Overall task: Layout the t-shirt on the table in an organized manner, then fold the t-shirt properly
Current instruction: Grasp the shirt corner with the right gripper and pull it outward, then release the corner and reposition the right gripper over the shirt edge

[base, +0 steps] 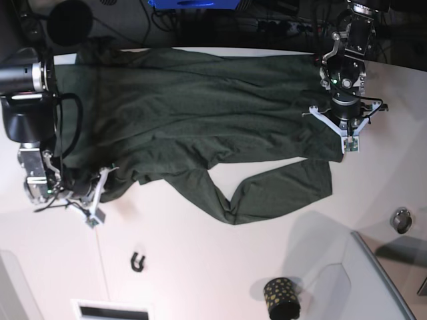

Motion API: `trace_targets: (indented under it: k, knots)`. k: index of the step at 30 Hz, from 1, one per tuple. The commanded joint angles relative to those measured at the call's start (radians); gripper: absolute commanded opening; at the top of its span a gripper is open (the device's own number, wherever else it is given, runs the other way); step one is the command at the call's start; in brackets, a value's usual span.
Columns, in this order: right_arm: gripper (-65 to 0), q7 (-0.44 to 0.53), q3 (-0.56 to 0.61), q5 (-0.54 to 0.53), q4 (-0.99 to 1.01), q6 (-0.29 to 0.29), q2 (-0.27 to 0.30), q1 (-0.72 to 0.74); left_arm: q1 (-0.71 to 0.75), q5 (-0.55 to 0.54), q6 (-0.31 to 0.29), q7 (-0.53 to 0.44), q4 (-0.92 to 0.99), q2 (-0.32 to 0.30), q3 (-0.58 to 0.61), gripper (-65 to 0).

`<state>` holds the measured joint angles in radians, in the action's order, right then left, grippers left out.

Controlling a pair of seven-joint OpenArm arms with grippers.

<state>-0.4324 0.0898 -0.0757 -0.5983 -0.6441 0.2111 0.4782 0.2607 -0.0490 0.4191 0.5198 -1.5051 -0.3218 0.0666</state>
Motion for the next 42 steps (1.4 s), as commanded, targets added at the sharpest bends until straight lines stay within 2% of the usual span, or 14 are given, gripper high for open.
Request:
trace_targets:
  k: [1, 6, 10, 13, 15, 19, 24, 28, 30, 33, 35, 37, 39, 42]
  knots:
    - [-63.5, 0.039, 0.014, -0.006, 0.036, 0.019, 0.000, 0.035, -0.001, 0.016, 0.010, -0.013, -0.007, -0.009, -0.001, -65.0]
    - [-63.5, 0.203, 0.018, -0.005, 0.185, 0.214, 0.000, 0.058, 0.022, 0.016, 0.010, -0.017, 0.039, 0.006, 0.000, -65.0]
    - [-63.0, 0.266, 0.020, -0.003, 0.199, 0.398, 0.031, 0.064, 0.035, 0.018, 0.011, -0.019, 0.102, 0.005, -0.009, -65.0]
    - [-63.0, 0.290, 0.020, -0.003, 0.199, 0.496, 0.052, 0.084, 0.032, 0.018, 0.011, -0.020, 0.120, 0.005, -0.011, -65.0]
    - [-63.0, 0.290, 0.020, -0.003, 0.202, 0.531, 0.055, 0.093, 0.027, 0.018, 0.011, -0.020, 0.117, 0.005, -0.012, -65.0]
    - [-62.9, 0.297, 0.020, -0.003, 0.202, 0.519, 0.049, 0.100, -0.016, 0.016, 0.011, -0.019, 0.108, 0.010, -0.012, -65.0]
    - [-63.5, 0.298, 0.020, -0.003, 0.189, 0.401, 0.047, 0.112, -0.091, 0.016, 0.011, -0.013, 0.102, 0.052, -0.001, -65.0]
    - [-63.5, 0.274, 0.020, -0.003, 0.056, 0.367, 0.063, 0.078, -0.130, 0.016, 0.011, -0.011, 0.087, 0.102, 0.000, -65.0]
    - [-63.5, 0.201, 0.012, -0.005, -0.093, 0.361, 0.101, 0.021, -0.125, 0.016, 0.010, -0.010, 0.057, 0.114, 0.017, -65.0]
    - [-63.2, 0.014, -0.009, -0.009, -0.444, 0.304, 0.135, -0.148, -0.096, 0.016, 0.010, -0.008, 0.014, 0.100, 0.055, -65.0]
    - [-62.7, -0.101, -0.101, -0.009, -0.705, 0.280, 0.126, -0.318, -0.076, 0.016, 0.010, 0.004, -0.005, 0.077, 0.062, -65.0]
    - [-62.1, -0.171, -0.193, -0.009, -0.900, 0.264, 0.083, -0.464, -0.050, 0.016, 0.010, 0.015, -0.027, 0.056, 0.060, -65.0]
    - [-56.6, -0.233, -0.264, -0.009, -1.052, 0.238, 0.026, -0.599, -0.037, 0.016, 0.010, 0.016, -0.048, 0.028, 0.065, -65.0]
    - [-39.9, -0.313, -0.292, -0.006, -1.231, 0.168, -0.034, -0.778, -0.013, 0.016, 0.010, 0.016, -0.070, 0.003, 0.065, -65.0]
